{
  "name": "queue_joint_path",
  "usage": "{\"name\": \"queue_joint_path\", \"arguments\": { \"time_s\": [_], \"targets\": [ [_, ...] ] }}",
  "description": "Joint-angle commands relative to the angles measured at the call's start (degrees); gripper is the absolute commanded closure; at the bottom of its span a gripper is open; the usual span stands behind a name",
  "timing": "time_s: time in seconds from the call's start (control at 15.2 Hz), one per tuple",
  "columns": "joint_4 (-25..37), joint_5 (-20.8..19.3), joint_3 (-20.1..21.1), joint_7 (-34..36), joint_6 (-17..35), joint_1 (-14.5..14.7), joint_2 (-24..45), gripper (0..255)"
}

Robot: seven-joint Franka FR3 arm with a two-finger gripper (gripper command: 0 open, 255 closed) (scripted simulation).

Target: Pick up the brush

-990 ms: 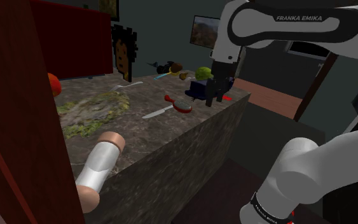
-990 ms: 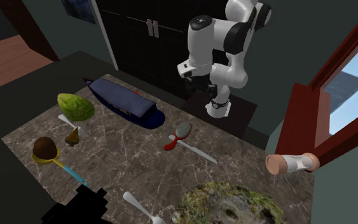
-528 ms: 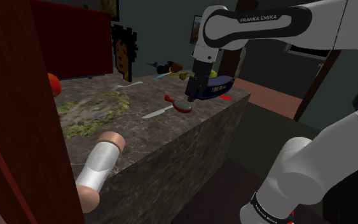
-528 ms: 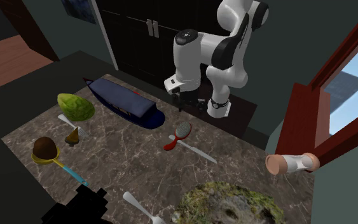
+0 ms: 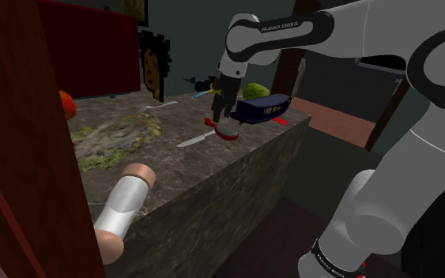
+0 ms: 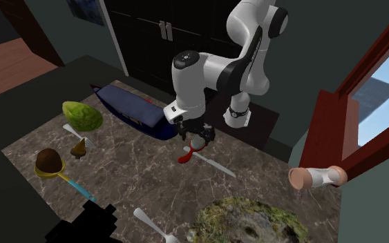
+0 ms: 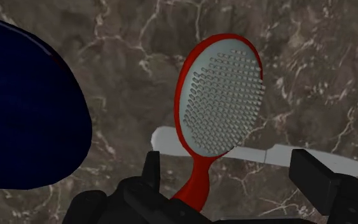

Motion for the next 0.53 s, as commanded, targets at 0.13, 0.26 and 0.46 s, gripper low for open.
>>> {"name": "queue_joint_path", "arguments": {
  "time_s": [0.13,0.26,0.46],
  "targets": [
    [-1.89,0.28,0.04,-0.51,2.96,0.11,0.94,0],
    [-3.13,0.36,0.02,-0.67,4.48,0.12,1.22,0],
    [-4.08,0.44,0.01,-0.81,5.68,0.12,1.48,0]
  ]
}}
